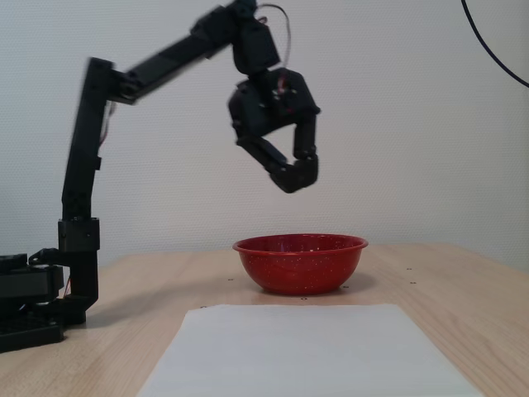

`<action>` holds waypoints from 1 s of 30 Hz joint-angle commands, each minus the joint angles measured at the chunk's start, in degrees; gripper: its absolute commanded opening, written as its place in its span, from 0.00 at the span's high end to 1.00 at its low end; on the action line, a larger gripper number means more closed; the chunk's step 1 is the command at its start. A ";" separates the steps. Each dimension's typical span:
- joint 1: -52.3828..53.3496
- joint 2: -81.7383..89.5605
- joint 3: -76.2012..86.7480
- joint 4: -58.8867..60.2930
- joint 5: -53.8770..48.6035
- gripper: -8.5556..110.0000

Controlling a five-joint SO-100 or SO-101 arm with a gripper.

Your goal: Grasp the red cube and put it in the red bowl.

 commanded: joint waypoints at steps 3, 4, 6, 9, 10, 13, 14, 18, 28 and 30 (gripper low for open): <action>-2.99 17.05 9.49 -7.21 1.23 0.93; -3.87 18.98 12.83 -9.14 1.58 0.93; -5.71 22.76 19.16 -12.83 2.20 0.93; -8.79 27.51 27.07 -16.70 2.02 0.93; -9.84 28.83 29.44 -17.84 1.85 0.93; -12.30 32.08 36.12 -20.48 1.93 0.93; -13.01 33.22 38.23 -21.71 2.02 0.93; -15.21 38.76 47.90 -27.95 2.99 0.93; -17.05 55.99 76.29 -48.43 4.57 0.93; -17.14 59.59 81.83 -52.21 4.92 0.93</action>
